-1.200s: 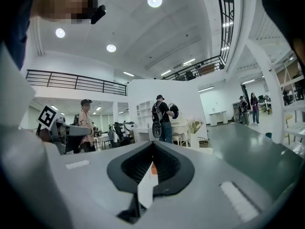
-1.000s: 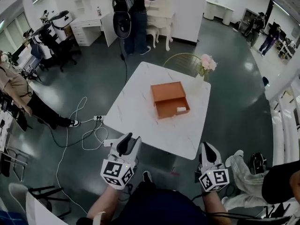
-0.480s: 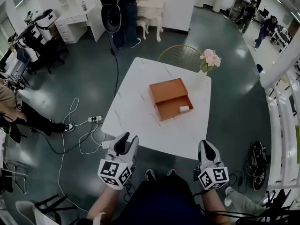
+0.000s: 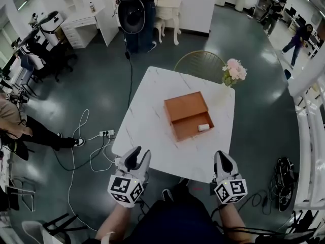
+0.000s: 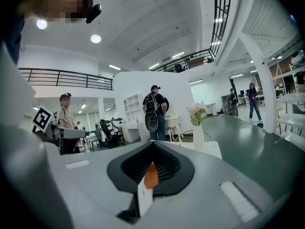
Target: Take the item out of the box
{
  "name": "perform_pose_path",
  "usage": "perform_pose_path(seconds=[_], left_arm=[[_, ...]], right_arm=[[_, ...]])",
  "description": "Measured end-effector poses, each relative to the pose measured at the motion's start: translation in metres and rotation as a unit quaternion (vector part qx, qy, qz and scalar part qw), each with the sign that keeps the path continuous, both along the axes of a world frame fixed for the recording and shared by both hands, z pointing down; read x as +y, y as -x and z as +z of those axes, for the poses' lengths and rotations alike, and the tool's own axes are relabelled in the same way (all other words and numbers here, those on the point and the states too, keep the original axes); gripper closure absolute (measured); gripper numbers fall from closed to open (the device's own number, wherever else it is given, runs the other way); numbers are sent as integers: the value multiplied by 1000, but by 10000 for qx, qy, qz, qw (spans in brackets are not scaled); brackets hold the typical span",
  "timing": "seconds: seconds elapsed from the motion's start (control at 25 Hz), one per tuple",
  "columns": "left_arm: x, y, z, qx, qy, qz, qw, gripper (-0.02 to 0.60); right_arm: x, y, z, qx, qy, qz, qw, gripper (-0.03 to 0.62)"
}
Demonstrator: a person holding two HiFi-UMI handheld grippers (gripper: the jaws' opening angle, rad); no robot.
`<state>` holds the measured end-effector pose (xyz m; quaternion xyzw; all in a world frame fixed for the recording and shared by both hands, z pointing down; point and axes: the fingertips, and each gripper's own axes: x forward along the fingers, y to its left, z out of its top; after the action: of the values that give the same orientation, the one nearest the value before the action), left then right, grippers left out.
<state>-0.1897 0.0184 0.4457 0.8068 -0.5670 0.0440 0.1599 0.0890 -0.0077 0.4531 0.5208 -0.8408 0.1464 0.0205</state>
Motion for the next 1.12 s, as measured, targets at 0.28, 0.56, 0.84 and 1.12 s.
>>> perform_pose_path(seconds=[0.28,0.56,0.84,1.12], left_arm=[[-65,-19,-13,-123,-52,73,9999,431],[-122,-50,-10,-308,-10,282,9991,431],[-182,-59,11,-530,159,490,9973,431],[-218,-111,63,-837,627,2046,9733,466]], right_arm=[[-65,-10,-1,-162,-30,-49,9999,592],[-114,-36,13,-212,98,22,9997,592],[-159,-58,32,-100,284,221,9993,592],[-173,-80,51,296,489,690,9960,592]])
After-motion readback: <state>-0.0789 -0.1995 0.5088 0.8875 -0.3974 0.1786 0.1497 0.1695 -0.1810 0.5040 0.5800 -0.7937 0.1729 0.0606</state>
